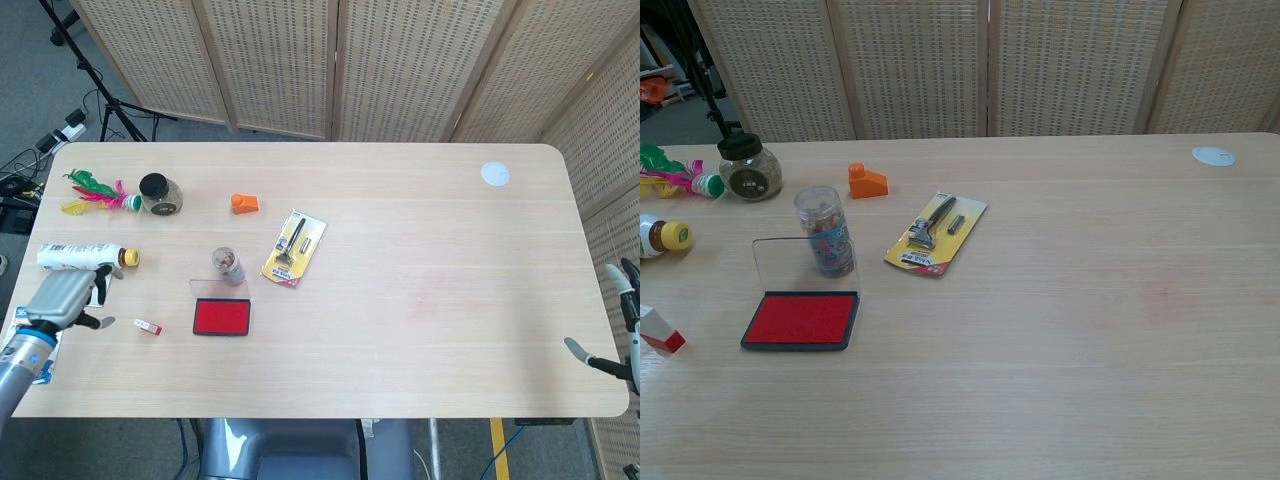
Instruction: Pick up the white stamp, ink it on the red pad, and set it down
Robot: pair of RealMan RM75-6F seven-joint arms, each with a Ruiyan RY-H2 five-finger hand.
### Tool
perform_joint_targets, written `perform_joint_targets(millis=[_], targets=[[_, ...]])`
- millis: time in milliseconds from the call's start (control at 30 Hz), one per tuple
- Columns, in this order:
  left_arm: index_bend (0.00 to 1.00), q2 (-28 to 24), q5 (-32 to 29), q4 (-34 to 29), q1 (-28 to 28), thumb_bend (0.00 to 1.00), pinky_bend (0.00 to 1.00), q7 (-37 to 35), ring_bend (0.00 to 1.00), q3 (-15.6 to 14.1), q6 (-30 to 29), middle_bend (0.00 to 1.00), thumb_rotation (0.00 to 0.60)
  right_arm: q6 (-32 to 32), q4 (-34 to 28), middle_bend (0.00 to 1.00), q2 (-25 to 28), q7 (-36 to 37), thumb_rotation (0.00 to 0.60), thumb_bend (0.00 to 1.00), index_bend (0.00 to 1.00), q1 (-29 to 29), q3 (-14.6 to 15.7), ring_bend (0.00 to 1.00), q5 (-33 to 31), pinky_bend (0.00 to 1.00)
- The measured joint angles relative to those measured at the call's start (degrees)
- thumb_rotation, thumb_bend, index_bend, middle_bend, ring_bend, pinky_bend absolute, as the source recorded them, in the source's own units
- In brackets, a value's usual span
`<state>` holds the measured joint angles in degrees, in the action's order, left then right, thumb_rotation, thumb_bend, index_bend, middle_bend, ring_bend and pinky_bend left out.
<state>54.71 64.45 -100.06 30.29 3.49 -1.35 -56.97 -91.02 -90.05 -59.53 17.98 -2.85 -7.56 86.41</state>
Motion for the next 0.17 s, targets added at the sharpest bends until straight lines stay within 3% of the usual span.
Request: perform_joint_targets(millis=[67, 167], targets=[[0.00, -0.4, 2.6, -0.1, -2.2, 0.00, 0.00, -2.3, 0.00, 0.1, -4.2, 0.00, 0.600, 0.0, 0.0, 0.00, 0.0, 0.0, 0.600, 0.00, 0.00, 0.0, 0.0, 0.00, 0.0, 0.00], [0.00, 0.5, 5.5, 1.1, -6.0, 0.00, 0.00, -6.5, 0.00, 0.4, -11.3, 0.00, 0.600, -0.1, 0.0, 0.00, 0.0, -0.2, 0.600, 0.00, 0.00, 0.0, 0.1, 0.00, 0.2, 0.00]])
